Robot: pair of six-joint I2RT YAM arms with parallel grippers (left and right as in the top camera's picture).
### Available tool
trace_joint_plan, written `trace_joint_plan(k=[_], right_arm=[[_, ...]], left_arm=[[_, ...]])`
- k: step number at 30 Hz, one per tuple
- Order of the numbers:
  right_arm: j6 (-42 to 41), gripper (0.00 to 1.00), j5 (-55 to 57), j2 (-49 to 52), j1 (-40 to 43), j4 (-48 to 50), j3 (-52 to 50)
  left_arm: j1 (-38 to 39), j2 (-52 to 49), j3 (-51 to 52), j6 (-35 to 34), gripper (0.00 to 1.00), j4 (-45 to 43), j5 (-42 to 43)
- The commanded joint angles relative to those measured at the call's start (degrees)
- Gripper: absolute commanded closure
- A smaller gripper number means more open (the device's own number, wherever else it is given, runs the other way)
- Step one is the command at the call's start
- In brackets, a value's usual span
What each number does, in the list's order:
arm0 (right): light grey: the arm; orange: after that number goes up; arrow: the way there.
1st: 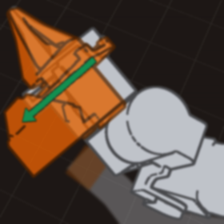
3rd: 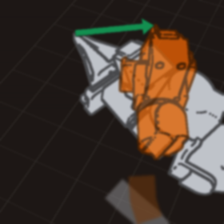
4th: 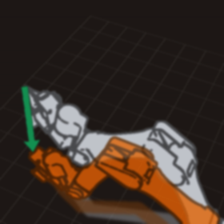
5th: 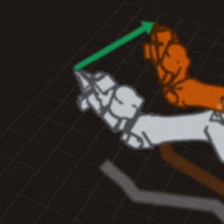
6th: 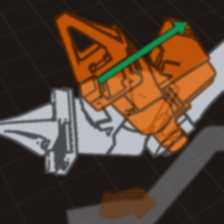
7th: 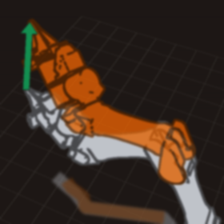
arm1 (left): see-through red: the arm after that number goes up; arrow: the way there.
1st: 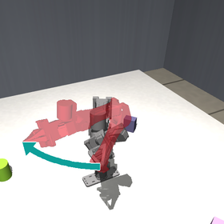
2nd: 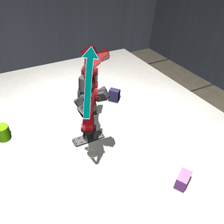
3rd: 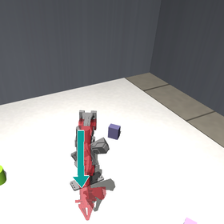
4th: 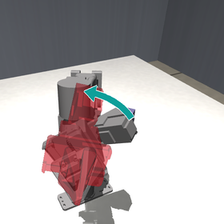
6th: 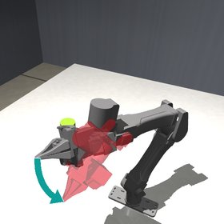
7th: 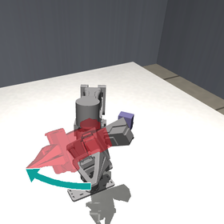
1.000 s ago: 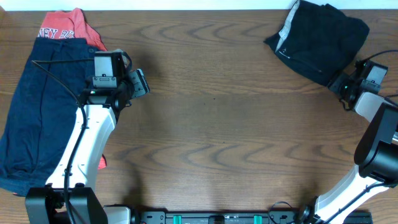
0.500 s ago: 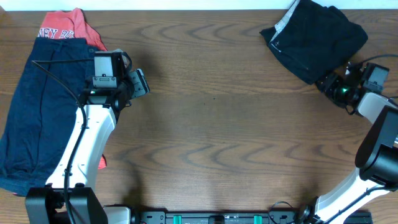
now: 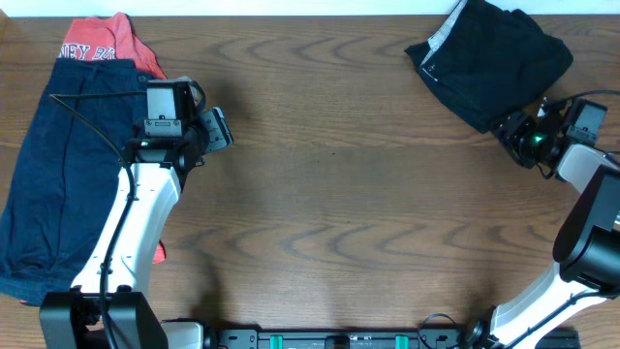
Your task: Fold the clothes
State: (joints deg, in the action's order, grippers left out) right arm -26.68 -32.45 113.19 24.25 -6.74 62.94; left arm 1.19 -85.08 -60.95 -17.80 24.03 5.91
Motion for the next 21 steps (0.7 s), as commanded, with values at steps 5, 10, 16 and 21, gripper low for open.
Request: trace_joint_plan(k=[5, 10, 16, 21], right_arm=[[-3.10, 0.46, 4.44, 0.11, -3.50, 3.13, -0.02], [-3.15, 0.99, 8.31, 0.39, -6.05, 3.34, -0.02], [-2.43, 0.99, 12.17, 0.39, -5.35, 3.37, -0.02], [0.87, 0.99, 14.16, 0.39, -1.66, 3.15, -0.02]], left_arm=[[-0.13, -0.55, 0.79, -0.15, 0.32, 0.11, -0.59], [-0.13, -0.55, 0.79, -0.15, 0.32, 0.11, -0.59], [-0.15, -0.55, 0.79, -0.15, 0.31, -0.37, -0.59], [-0.13, -0.55, 0.79, -0.15, 0.32, -0.96, -0.59]])
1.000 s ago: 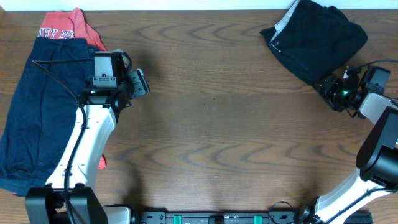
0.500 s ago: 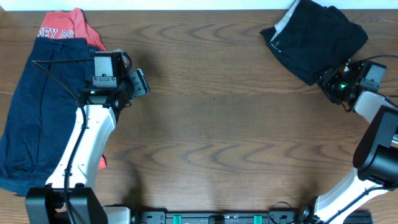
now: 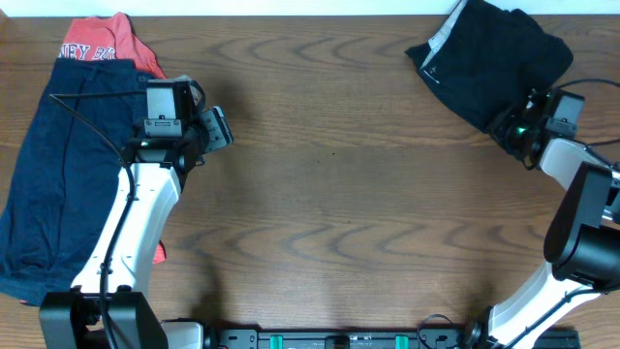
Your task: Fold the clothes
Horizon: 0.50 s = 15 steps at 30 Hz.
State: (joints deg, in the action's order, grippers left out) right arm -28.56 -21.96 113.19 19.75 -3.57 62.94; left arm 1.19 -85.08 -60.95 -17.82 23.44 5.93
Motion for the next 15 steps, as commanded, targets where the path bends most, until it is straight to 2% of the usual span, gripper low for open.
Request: trace_joint_plan(k=[1, 8, 15], right_arm=[[3.45, 0.99, 4.46, 0.39, 3.61, 0.13, -0.02], [15.23, 0.99, 7.89, 0.39, 6.75, 6.84, -0.02], [17.05, 0.99, 11.26, 2.08, 5.77, 16.96, -0.02]], left_arm=[[-0.13, -0.55, 0.79, -0.13, 0.32, -0.46, -0.61], [-0.13, -0.55, 0.79, -0.13, 0.32, -1.25, -0.61], [-0.13, -0.55, 0.79, -0.52, 0.32, -1.40, -0.59]])
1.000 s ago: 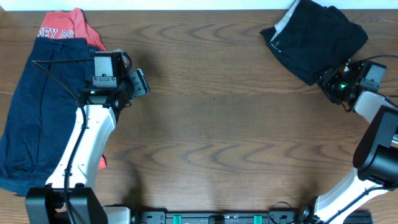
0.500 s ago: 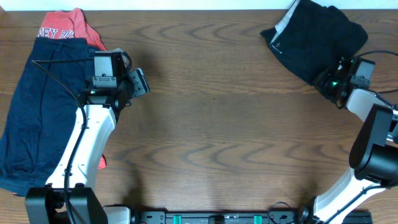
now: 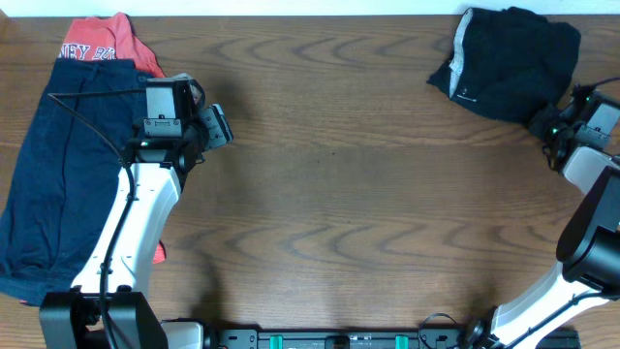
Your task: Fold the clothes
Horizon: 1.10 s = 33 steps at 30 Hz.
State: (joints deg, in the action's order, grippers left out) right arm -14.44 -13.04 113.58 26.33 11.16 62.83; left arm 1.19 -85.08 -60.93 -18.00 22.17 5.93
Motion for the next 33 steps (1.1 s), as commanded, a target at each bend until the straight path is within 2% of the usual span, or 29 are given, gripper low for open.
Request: trace_joint_plan(k=[1, 8, 25, 26, 27, 31, 33], right_arm=[[2.93, 0.99, 2.38, 2.67, -0.92, 4.09, 0.09], [2.29, 0.99, 5.77, 7.41, -0.37, 7.58, 0.13], [2.36, 0.97, 7.28, 8.72, 2.10, 11.08, 5.86], [2.29, 0.93, 7.26, 8.83, 2.10, 11.78, 5.86], [2.29, 0.83, 7.26, 8.92, 2.10, 12.39, 5.86], [2.29, 0.25, 7.21, 8.79, 2.19, 13.64, 6.10], [2.29, 0.13, 7.17, 8.07, 2.27, 12.39, 6.56]], left_arm=[[-0.13, -0.55, 0.76, -0.37, 0.32, -0.13, -0.59], [-0.13, -0.55, 0.76, -0.35, 0.32, 0.02, -0.59], [-0.13, -0.55, 0.76, -0.35, 0.32, -0.42, -0.59], [-0.13, -0.55, 0.76, -0.35, 0.32, -0.48, -0.61], [-0.13, -0.55, 0.76, -0.35, 0.32, -0.57, -0.61], [-0.13, -0.55, 0.76, -0.35, 0.32, -0.59, -0.59], [-0.13, -0.55, 0.76, -0.35, 0.32, -0.59, -0.59]])
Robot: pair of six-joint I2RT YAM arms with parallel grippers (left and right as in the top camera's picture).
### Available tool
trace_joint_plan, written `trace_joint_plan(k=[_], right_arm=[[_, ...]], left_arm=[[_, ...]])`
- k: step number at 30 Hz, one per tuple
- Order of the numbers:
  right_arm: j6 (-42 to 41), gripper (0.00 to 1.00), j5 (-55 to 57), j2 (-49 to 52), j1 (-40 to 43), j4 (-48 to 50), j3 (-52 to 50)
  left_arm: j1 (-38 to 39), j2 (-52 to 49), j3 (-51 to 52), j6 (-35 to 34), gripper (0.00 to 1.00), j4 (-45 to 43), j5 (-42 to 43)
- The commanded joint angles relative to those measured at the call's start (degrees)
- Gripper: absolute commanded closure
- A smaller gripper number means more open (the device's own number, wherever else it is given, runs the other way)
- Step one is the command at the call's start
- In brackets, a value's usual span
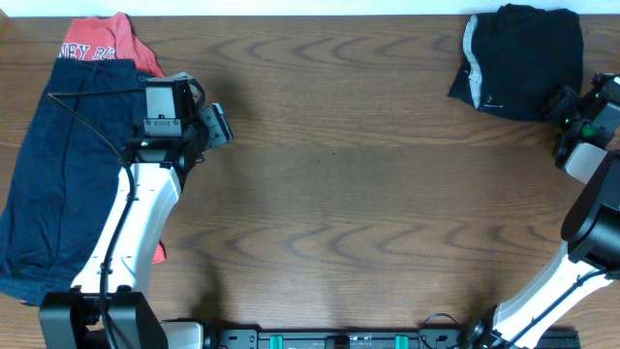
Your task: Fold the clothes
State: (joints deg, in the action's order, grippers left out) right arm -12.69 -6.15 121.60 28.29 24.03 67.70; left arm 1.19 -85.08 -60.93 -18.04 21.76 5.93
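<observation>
A black garment, folded into a compact bundle with a white waistband edge at its left, lies at the far right corner of the table. My right gripper is at its lower right corner, apparently shut on the cloth. A navy garment lies spread flat along the left side, on top of a red printed garment that sticks out at the far end. My left gripper hovers just right of the navy cloth, holding nothing, its fingers looking apart.
The wooden table stretches between the two piles. The left arm's white link runs over the navy garment's right edge. A bit of red cloth peeks out beside that arm. The table's far edge lies just behind both piles.
The black garment and my right gripper have shifted further right and toward the far edge, and the bundle now lies squarer. The left arm has not moved.
The black garment first lay crumpled at the far right with my right gripper at its near right corner. Then the gripper sat closer in on that corner. Afterwards garment and gripper were further right, and now they are at the table's far right corner.
</observation>
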Motion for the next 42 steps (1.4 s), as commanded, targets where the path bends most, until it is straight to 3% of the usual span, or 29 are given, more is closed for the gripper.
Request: trace_joint_plan(k=[1, 4, 7, 13, 17, 23, 30, 42], right_arm=[[0.55, 0.08, -0.11, -0.76, 0.28, -1.38, 1.86], [0.59, 0.01, -3.02, -4.59, 0.24, -3.34, 1.95], [0.59, 0.01, -6.36, -10.82, 0.02, -5.55, 1.95], [0.59, 0.01, -9.14, -25.20, -0.66, -14.38, 1.95], [2.43, 0.01, -9.29, -30.99, -2.56, -20.87, 1.95], [4.20, 0.01, -9.97, -31.06, -5.86, -27.26, 1.92], [4.22, 0.01, -26.05, -33.70, -13.22, -28.00, 1.95], [4.15, 0.01, -27.54, -41.64, -37.42, -32.70, 1.95]], left_arm=[[-0.13, -0.55, 0.76, -0.31, 0.32, -0.17, -0.59], [-0.13, -0.55, 0.76, -0.31, 0.32, -0.17, -0.59], [-0.13, -0.55, 0.76, -0.31, 0.31, -0.17, -0.59], [-0.15, -0.55, 0.76, -0.31, 0.02, 0.20, -0.59], [-0.15, -0.55, 0.76, -0.28, 0.02, 0.50, -0.61], [-0.15, -0.55, 0.76, -0.28, 0.02, 0.50, -0.61], [-0.15, -0.55, 0.76, -0.26, 0.02, 0.50, -0.63], [-0.15, -0.55, 0.76, -0.26, 0.02, 0.48, -0.63]])
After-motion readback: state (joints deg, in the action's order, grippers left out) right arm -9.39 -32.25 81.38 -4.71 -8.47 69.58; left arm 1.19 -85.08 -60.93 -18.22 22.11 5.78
